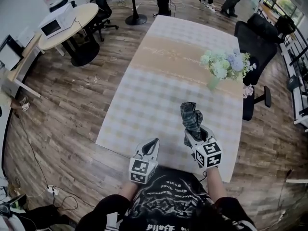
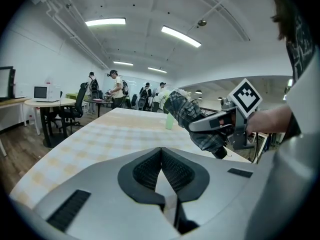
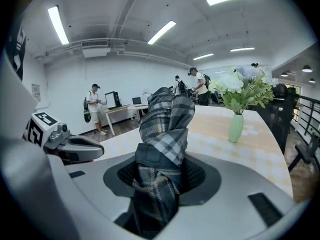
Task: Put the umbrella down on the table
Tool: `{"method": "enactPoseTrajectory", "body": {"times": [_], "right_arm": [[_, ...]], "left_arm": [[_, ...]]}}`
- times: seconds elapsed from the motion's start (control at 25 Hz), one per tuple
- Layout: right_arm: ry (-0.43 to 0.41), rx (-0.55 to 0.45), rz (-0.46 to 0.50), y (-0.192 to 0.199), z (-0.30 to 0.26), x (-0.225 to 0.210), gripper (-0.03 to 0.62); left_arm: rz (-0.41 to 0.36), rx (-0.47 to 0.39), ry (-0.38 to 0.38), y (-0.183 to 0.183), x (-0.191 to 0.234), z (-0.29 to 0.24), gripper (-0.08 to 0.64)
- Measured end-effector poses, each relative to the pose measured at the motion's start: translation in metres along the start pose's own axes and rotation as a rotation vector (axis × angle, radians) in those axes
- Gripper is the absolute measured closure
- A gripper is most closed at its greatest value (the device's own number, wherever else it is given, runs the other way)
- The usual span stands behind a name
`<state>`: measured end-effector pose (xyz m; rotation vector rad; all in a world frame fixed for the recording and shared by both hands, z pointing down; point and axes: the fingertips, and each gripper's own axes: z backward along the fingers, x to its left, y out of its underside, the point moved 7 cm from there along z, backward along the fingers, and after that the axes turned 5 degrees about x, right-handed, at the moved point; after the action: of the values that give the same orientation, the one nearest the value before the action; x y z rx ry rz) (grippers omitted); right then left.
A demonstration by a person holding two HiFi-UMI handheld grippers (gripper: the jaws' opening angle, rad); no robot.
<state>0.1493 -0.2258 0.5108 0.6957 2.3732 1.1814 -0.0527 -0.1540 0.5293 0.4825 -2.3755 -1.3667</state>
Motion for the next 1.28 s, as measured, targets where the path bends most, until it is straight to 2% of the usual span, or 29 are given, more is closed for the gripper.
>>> {"method": "enactPoseTrajectory", "body": {"times": [0.4,0.64,0.8,1.04,1.28], "right_arm": [[-0.018,0.093,0.078,-0.062,-0.079,0.019,0.402],[-0.038,0.151,0.085,-0.061,-0.102,-0.013,0.402],[-0.048,0.191,0.095,-0.073,-0.124,-0.02,0.402],[-0.02,0.256,0.094,-0.076,-0.148,-0.045,0.402],[0.016,0.353,0.09,-0.059,-0.157,-0.076,0.402]], "left_arm": [[0.016,0.023,-0.027,-0.005,0.062,0.024,0.54],[0.0,0.043,-0.045,-0.001,0.05,0.013,0.54],[-0.003,0.061,-0.054,-0.003,0.061,0.015,0.54],[-0.006,0.08,-0.055,-0.003,0.063,0.013,0.54],[-0.032,0.112,-0.044,0.0,0.045,0.002,0.54]]}}
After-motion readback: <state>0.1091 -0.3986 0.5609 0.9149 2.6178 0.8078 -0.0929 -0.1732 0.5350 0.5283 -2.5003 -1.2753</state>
